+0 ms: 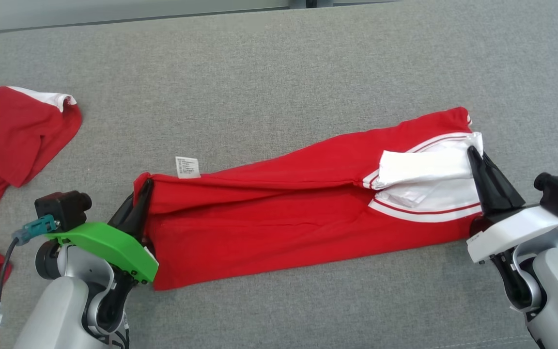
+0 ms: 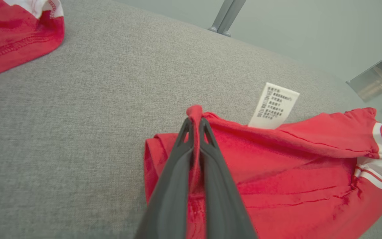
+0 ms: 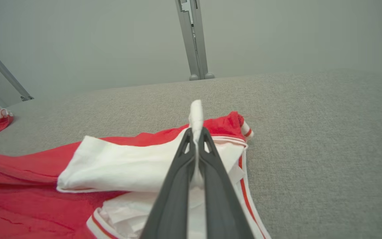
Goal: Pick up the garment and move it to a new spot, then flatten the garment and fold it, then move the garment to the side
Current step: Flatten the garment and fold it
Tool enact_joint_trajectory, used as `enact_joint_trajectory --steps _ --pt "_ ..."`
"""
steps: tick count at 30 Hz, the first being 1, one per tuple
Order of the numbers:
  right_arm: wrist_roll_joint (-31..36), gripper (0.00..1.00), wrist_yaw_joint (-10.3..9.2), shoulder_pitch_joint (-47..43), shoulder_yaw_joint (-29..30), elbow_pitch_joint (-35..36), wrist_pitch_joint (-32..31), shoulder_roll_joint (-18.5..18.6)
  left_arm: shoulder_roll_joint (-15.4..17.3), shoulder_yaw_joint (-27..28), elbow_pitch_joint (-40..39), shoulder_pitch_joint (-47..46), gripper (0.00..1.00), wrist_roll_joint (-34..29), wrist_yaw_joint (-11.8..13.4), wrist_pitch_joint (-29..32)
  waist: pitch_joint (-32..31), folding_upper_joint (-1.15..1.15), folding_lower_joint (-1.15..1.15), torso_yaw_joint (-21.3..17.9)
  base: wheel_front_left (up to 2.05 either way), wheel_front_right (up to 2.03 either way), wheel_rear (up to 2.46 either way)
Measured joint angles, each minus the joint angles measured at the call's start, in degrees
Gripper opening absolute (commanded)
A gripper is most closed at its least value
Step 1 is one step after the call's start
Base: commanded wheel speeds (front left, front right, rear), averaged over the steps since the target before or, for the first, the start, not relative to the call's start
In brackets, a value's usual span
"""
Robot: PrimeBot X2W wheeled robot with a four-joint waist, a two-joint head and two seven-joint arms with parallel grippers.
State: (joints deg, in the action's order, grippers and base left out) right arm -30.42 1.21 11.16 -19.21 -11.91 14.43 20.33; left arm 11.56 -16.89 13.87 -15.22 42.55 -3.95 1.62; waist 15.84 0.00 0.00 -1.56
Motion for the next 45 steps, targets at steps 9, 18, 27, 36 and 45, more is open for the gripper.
enact_joint_trajectory --steps 9,18,27,36,45 --pt "2.61 0.73 -0.32 -2.72 -2.21 -0.23 0.00 0.85 0.15 -0.03 -0.01 1.82 0.00 0.07 0.03 -0.15 -1.05 0.00 0.00 0.82 0.00 0.00 0.00" --pt "3.85 1.00 -0.81 -2.82 -1.96 -1.58 -0.02 3.21 -0.33 -4.34 -0.04 4.47 1.00 0.04 -0.09 2.78 -1.25 0.00 0.00 0.79 0.00 0.00 0.00" --pt "2.36 1.00 -0.80 -2.07 0.18 -2.42 -3.36 5.37 2.92 3.12 -4.89 5.10 1.00 -5.80 6.49 -5.65 -1.11 0.00 0.00 1.04 0.00 0.00 0.00" --pt "-1.03 1.00 -0.57 2.43 1.19 -8.87 -9.25 5.17 0.51 3.26 -10.85 5.12 1.00 -10.22 9.01 -12.45 0.73 0.00 0.01 3.12 0.00 0.00 0.00" --pt "-4.49 1.00 1.31 3.54 1.31 -15.38 -14.40 5.20 -1.34 2.77 -12.20 5.27 1.00 -10.98 9.48 -13.61 2.55 0.00 0.00 7.36 0.00 0.00 0.00"
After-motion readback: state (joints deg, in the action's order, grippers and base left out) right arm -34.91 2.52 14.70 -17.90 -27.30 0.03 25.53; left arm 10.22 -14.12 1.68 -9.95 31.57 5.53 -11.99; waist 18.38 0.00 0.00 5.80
